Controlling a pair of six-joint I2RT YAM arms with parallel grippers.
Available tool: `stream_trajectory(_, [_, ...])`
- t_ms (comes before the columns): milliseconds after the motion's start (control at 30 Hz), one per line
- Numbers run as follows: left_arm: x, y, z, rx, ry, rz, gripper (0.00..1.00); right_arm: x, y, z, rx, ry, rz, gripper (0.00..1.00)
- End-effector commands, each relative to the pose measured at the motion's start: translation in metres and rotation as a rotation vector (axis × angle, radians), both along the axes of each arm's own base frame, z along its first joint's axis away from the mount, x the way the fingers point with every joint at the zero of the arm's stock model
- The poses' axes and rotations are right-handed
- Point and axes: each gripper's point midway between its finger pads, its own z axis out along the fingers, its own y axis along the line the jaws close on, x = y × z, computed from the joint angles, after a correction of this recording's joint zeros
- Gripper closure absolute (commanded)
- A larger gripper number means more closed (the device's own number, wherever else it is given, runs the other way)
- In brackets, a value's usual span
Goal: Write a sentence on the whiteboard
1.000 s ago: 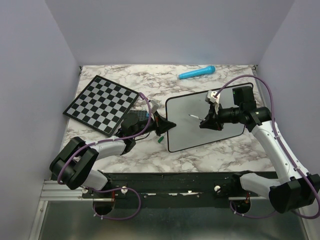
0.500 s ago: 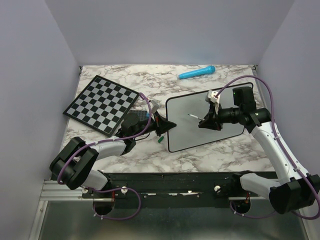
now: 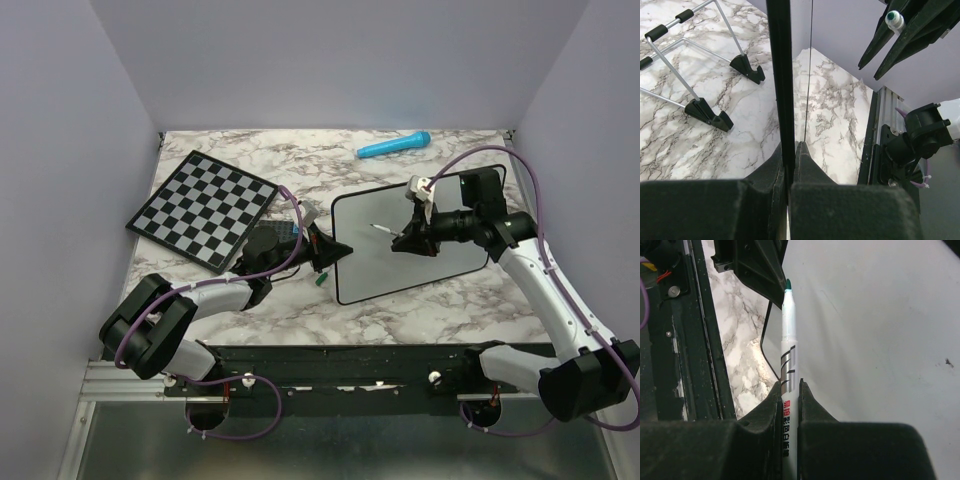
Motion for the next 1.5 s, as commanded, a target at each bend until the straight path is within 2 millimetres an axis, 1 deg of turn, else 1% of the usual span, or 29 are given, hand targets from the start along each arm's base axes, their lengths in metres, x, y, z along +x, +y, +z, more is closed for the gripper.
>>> stream_trajectory(0, [0.011, 0.008, -0.013, 0.064, -0.040, 0.078, 1.00, 0.007, 0.004, 0.016, 0.003, -0.051, 0.000, 0.99])
stream_trajectory(233, [0.011, 0.006, -0.015, 0.066, -0.038, 0.077, 1.00, 0.007, 0.010, 0.013, -0.009, -0.045, 0.014, 1.00])
stream_trajectory(433, [0.012, 0.006, -0.017, 0.070, -0.036, 0.077, 1.00, 0.010, 0.014, 0.016, -0.011, -0.044, 0.008, 1.00])
stream_trajectory(700, [0.012, 0.004, -0.018, 0.072, -0.035, 0.072, 1.00, 0.021, 0.015, 0.018, -0.013, -0.038, -0.028, 1.00])
stream_trajectory(867, [0.011, 0.005, -0.018, 0.073, -0.036, 0.070, 1.00, 0.023, 0.020, 0.013, -0.022, -0.017, -0.033, 0.99])
stream_trajectory(1033, [0.011, 0.003, -0.016, 0.071, -0.043, 0.067, 1.00, 0.024, 0.032, 0.009, -0.042, -0.004, -0.020, 1.00])
stream_trajectory(1267, [0.010, 0.003, -0.017, 0.074, -0.043, 0.063, 1.00, 0.035, 0.034, 0.007, -0.054, 0.009, -0.055, 1.00])
stream_trajectory(1467, [0.011, 0.002, -0.016, 0.074, -0.048, 0.061, 1.00, 0.039, 0.033, 0.004, -0.067, 0.020, -0.078, 1.00])
